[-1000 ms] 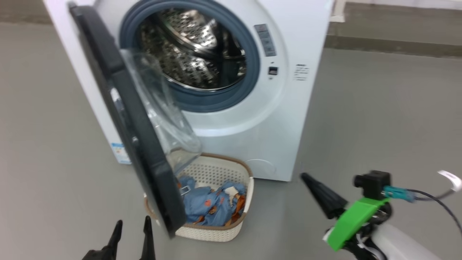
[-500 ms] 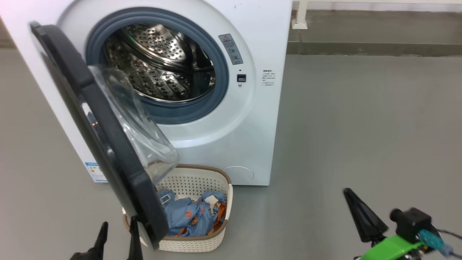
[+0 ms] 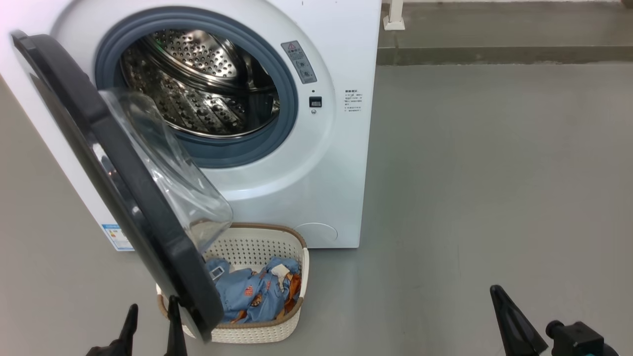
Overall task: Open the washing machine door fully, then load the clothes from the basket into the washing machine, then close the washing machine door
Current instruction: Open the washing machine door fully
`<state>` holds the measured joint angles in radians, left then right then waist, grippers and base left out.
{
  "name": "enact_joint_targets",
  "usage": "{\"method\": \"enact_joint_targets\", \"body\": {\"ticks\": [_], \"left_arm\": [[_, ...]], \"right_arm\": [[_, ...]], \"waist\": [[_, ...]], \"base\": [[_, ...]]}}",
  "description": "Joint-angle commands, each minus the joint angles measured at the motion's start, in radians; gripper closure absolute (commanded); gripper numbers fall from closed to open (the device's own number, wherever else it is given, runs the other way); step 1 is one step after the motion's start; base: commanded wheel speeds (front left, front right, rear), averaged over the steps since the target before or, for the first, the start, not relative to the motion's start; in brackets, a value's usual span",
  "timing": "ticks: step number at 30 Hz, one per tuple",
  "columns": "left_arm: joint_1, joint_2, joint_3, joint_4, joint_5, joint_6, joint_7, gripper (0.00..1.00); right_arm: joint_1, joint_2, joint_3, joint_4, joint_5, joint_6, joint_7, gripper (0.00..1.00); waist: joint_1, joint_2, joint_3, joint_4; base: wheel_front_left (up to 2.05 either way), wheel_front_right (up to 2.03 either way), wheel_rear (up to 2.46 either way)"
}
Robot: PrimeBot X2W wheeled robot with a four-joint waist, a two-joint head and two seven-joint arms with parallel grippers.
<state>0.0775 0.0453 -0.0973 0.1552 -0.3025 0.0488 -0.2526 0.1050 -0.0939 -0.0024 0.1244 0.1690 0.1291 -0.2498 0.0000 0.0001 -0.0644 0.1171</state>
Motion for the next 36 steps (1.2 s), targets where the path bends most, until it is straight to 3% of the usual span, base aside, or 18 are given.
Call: {"method": "enact_joint_targets", "body": {"ticks": [1,4,5,6,17,36], "left_arm": [[-0.040,0.005,0.030,-0.026,0.016,-0.005,-0.009,0.00],[-0.042,0.005,0.033,-0.024,0.016,-0.008,-0.009,0.00],[-0.043,0.005,0.034,-0.023,0.016,-0.008,-0.009,0.00],[-0.045,0.005,0.034,-0.023,0.015,-0.009,-0.009,0.00],[-0.050,0.005,0.024,-0.021,0.012,-0.007,-0.009,0.00],[-0.042,0.005,0.023,-0.022,0.011,-0.004,-0.009,0.00]], "right_arm": [[-0.010,-0.004,0.014,-0.028,-0.010,0.002,-0.012,0.93],[-0.001,0.014,-0.011,-0.036,-0.034,0.002,-0.012,0.40],[0.001,0.018,-0.021,-0.041,-0.054,0.002,-0.012,0.08],[0.004,0.021,-0.028,-0.042,-0.074,0.002,-0.012,0.00],[-0.001,0.043,-0.075,-0.055,-0.108,0.002,-0.012,0.00],[-0.007,0.044,-0.071,-0.046,-0.089,0.002,-0.012,0.00]], "waist": [[0.0000,-0.0001,0.002,-0.001],[0.0000,-0.0001,0.005,-0.003],[0.0000,-0.0001,0.007,-0.004],[0.0000,-0.0001,0.009,-0.003],[0.0000,-0.0001,0.014,-0.002],[0.0000,-0.0001,0.005,-0.001]], "base": [[0.00,0.00,0.00],[0.00,0.00,0.00],[0.00,0.00,0.00],[0.00,0.00,0.00],[0.00,0.00,0.00],[0.00,0.00,0.00]]}}
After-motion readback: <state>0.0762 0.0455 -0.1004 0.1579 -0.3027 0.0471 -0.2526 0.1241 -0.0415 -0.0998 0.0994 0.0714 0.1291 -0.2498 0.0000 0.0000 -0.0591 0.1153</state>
